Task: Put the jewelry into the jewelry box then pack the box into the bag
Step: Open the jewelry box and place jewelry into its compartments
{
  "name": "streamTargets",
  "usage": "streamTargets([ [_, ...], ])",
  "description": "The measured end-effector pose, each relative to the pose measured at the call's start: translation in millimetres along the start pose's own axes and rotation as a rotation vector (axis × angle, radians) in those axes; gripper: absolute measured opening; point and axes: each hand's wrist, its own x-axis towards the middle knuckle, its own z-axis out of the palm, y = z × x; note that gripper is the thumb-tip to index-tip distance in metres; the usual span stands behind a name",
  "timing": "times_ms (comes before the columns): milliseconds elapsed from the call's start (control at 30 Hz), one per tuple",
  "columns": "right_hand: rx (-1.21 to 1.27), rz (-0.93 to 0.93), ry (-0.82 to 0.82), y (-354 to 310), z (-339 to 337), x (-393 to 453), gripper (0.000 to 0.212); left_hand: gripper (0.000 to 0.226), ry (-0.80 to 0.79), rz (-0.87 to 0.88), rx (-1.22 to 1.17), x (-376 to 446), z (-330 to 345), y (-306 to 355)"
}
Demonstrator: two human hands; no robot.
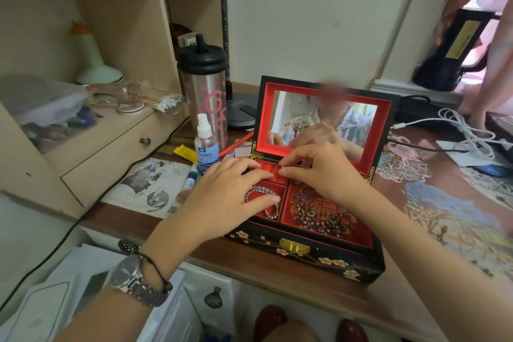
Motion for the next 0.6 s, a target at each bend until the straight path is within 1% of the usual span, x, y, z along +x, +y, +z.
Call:
streamTargets([
  [167, 0.027, 0.019, 0.04, -0.7, 4.5, -1.1, 0.021, 0.059, 0.01, -0.007, -0.027, -1.1, 3.2, -2.1],
  [300, -0.022, -0.006, 0.043, -1.4, 5.8, -0.4, 0.014, 0.059, 0.014, -0.013, -0.037, -1.3, 5.6, -3.4],
  [600, -0.041, -0.049, 0.017, -0.9, 7.9, 1.4, 0.01, 0.058, 0.02, -0.021, -0.054, -1.8, 7.2, -4.4],
])
